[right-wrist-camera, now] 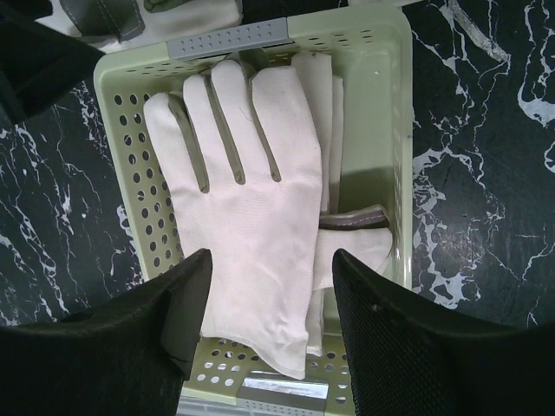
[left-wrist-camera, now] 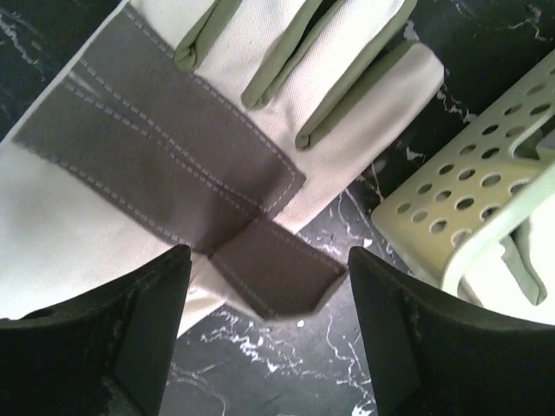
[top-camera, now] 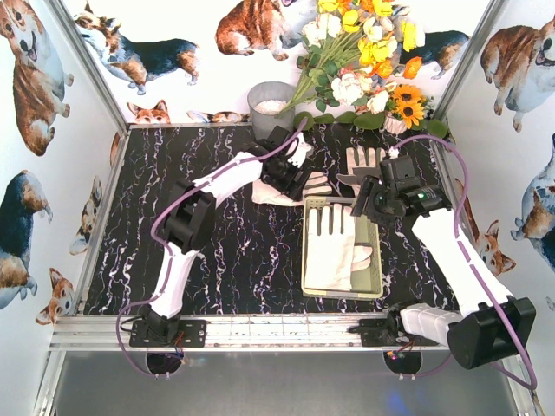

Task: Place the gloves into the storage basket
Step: Move the glove to the center of the board.

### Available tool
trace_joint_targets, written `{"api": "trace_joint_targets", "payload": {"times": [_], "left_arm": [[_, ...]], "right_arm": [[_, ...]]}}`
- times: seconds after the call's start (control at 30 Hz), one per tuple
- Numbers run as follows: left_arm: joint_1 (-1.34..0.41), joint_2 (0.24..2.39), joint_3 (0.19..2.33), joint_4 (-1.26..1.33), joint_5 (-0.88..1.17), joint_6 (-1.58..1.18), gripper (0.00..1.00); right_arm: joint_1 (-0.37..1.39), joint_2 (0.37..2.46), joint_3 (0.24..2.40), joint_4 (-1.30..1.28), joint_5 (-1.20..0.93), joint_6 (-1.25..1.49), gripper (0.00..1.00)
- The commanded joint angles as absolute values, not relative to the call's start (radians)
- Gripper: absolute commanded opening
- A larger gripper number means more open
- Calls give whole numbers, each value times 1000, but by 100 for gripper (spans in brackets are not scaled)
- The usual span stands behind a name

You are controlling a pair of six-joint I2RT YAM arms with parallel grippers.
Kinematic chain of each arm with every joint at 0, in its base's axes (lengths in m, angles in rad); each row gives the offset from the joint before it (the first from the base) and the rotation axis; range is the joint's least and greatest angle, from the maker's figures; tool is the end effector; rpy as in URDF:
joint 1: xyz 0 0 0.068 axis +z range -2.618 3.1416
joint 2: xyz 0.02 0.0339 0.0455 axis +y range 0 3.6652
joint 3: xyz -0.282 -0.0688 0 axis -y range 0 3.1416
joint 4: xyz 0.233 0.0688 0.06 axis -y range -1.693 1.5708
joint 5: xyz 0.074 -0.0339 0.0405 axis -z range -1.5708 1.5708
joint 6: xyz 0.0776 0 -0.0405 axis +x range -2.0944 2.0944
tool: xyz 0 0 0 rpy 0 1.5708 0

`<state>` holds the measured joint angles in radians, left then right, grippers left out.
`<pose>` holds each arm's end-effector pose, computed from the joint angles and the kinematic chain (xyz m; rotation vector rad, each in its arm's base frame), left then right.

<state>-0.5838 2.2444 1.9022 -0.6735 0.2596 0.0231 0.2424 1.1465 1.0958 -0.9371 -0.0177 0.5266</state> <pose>0.4179 -0.3000 0.1856 0.8786 2.4790 -0.5369 0.2162 0.0549 0.2921 0.3600 2.5649 0.3128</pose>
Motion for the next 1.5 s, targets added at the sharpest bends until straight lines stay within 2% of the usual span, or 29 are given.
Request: {"api": "trace_joint_targets", "payload": {"times": [0.0, 0.1, 0.27, 0.37, 0.53, 0.73, 0.9, 1.0, 1.17, 1.2, 1.27, 1.3, 1.37, 1.47], "left_arm": [[-578, 2309, 1989, -678, 333, 55, 63], [-578, 2322, 1998, -670, 317, 41, 50], [-561, 2309, 1993, -696, 235, 12, 21], [-529, 2246, 1901, -649, 203, -47, 14], [-451, 2049, 1627, -482, 175, -234, 0], [-344, 1803, 1361, -475, 76, -383, 0], [-333, 1642, 1278, -606, -37, -459, 0], [-350, 1574, 1233, -651, -16, -552, 0], [-425, 1559, 1186, -576, 107, -614, 1], [-437, 1565, 1182, -543, 154, -617, 11], [-447, 1566, 1180, -497, 202, -624, 39], [-448, 1559, 1176, -477, 218, -627, 46], [-446, 1533, 1175, -460, 224, -609, 52], [-432, 1496, 1170, -489, 204, -560, 55]], "right_arm": [[235, 1081, 1111, -914, 14, 547, 60], [233, 1066, 1095, -914, 22, 561, 60], [230, 1088, 1108, -906, 9, 556, 60], [230, 1111, 1116, -887, -5, 552, 60], [230, 1181, 1125, -807, -68, 538, 60], [237, 1299, 1204, -744, -148, 559, 60], [289, 1408, 1276, -648, -189, 601, 60], [346, 1501, 1334, -622, -203, 626, 59], [447, 1645, 1427, -621, -252, 719, 58], [466, 1661, 1434, -616, -252, 742, 58], [501, 1682, 1433, -589, -253, 773, 61], [517, 1689, 1434, -578, -253, 781, 63], [545, 1705, 1439, -572, -263, 781, 63], [572, 1735, 1463, -592, -302, 742, 69]]}}
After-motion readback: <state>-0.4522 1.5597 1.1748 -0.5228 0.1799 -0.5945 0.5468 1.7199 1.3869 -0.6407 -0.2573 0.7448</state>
